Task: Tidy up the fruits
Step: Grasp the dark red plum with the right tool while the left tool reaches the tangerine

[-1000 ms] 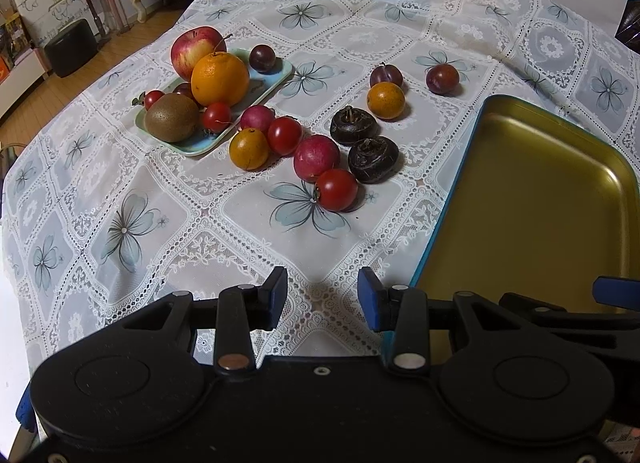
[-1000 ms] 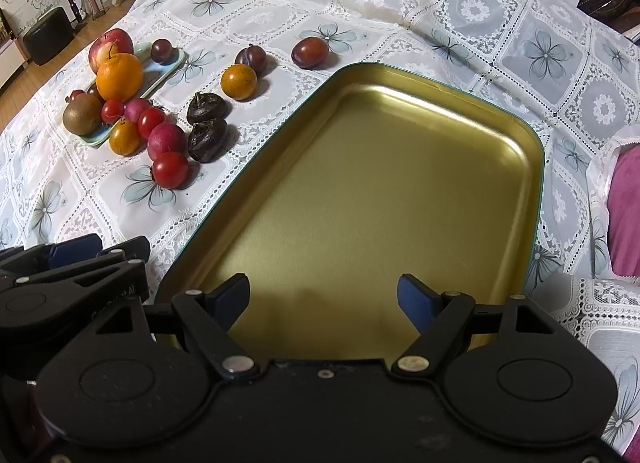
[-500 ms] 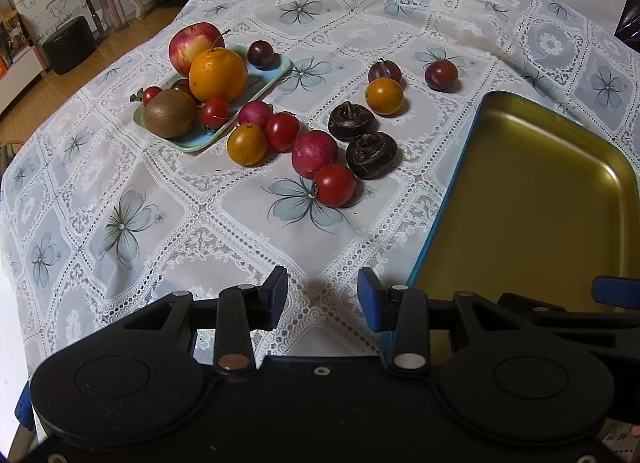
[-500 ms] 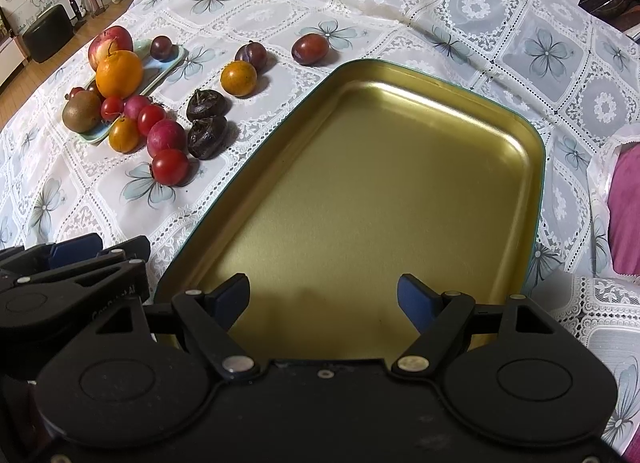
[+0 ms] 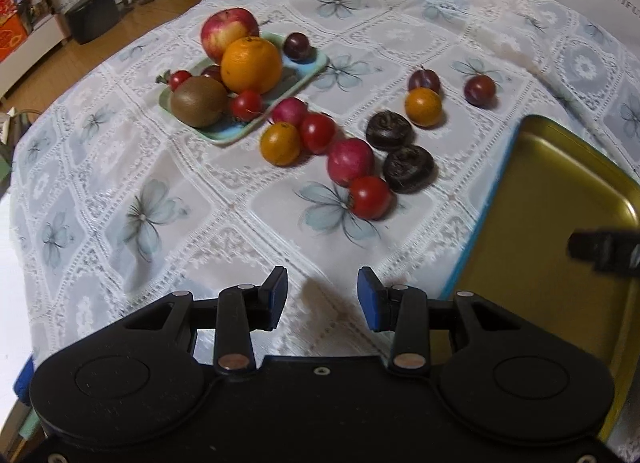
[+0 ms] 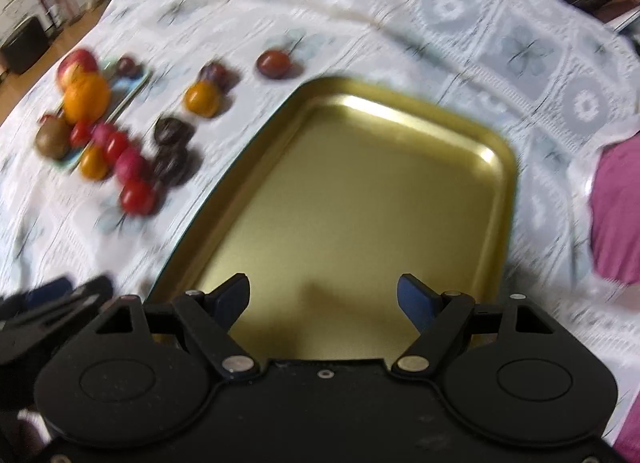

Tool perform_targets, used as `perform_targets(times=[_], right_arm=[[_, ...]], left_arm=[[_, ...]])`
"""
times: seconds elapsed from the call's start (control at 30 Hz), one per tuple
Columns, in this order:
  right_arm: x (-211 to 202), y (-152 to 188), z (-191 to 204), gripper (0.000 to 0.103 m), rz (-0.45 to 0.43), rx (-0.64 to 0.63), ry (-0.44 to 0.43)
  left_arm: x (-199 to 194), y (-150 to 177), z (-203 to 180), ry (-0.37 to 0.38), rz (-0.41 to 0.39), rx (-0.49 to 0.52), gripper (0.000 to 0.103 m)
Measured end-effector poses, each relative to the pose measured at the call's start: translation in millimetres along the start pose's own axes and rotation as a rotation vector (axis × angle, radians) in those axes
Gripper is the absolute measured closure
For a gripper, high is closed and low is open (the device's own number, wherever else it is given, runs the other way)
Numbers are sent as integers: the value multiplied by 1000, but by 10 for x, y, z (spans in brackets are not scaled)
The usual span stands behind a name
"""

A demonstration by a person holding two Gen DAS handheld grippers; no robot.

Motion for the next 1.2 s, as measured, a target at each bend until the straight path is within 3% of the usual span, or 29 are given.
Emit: perform_targets(times=[0.27,0.4,0.67,0.73,0.83,0.93,0.97,1.0,1.07,1.2], right_arm=[[138,-580,-14,20,-60,-5,-64],[334,-893,56,20,-35,0,-97],[680,-1572,135,21,-64,74,-154],[794,-1681,174,21,-66,85,-166],[966,-1795,236,23,-57,68,-181],[1154,-1809,265,45,-40,36,-188],[1227,-1786,272,60,-23,18,-191],[1309,-1748,273,70,3,0,-192],[1445,-1655,250,71,43,6,-197],[1588,-1609,230,68,59,70,-219]], left_arm=[[44,-504,31,-52,-13,56,54],[145,-821,63,-24,-3,14,54],[624,-1173,218,-71,-1,-60,54],[737,-1135,225,-57,23,-67,54],[864,-1039,194,41,50,-116,54],[984,-913,211,52,109,-142,54],[1010,-897,224,34,113,-142,54],[1024,-889,239,15,118,-138,54],[1018,-891,260,-13,112,-122,55],[973,-913,219,12,96,-87,55]])
Point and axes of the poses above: each gripper's, at about its wrist camera, not at the fingertips, and x roughly the way its jaws point, z to its left, y to its underside, the point moved 9 cm from there along x, roughly the way its jaws point, and after that the axes turned 12 degrees about -z, right-handed, at the moved point
